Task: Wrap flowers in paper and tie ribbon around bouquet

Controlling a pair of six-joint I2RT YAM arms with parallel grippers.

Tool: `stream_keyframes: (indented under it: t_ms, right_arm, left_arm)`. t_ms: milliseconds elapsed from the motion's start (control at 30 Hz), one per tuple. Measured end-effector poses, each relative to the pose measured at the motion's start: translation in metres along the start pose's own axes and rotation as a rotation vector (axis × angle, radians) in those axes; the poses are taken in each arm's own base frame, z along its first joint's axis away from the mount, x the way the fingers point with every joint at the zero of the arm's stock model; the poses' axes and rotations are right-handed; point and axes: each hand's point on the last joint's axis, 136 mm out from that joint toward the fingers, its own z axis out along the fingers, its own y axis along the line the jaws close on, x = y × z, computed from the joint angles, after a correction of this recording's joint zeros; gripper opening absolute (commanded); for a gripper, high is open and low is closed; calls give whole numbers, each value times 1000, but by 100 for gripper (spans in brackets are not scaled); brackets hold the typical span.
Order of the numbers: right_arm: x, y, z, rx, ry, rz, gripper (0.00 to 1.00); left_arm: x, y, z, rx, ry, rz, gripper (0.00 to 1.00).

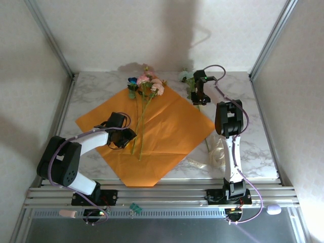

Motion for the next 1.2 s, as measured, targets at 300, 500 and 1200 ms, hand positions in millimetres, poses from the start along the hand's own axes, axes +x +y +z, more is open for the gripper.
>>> stream_keyframes:
  t_ms: [300,500,1200]
  right_arm:
    - [-4,-27,-6,132,-38,-16,0]
    - [-30,-109,-79,347,-186,109,0]
    - [-47,73,-241,-321,-535,121,0]
  left_arm:
    - [0,-1,3,-7,11,5,42]
    - [-6,-11,9,2,10,11,41]
    - [2,-72,10,76,1,119,46]
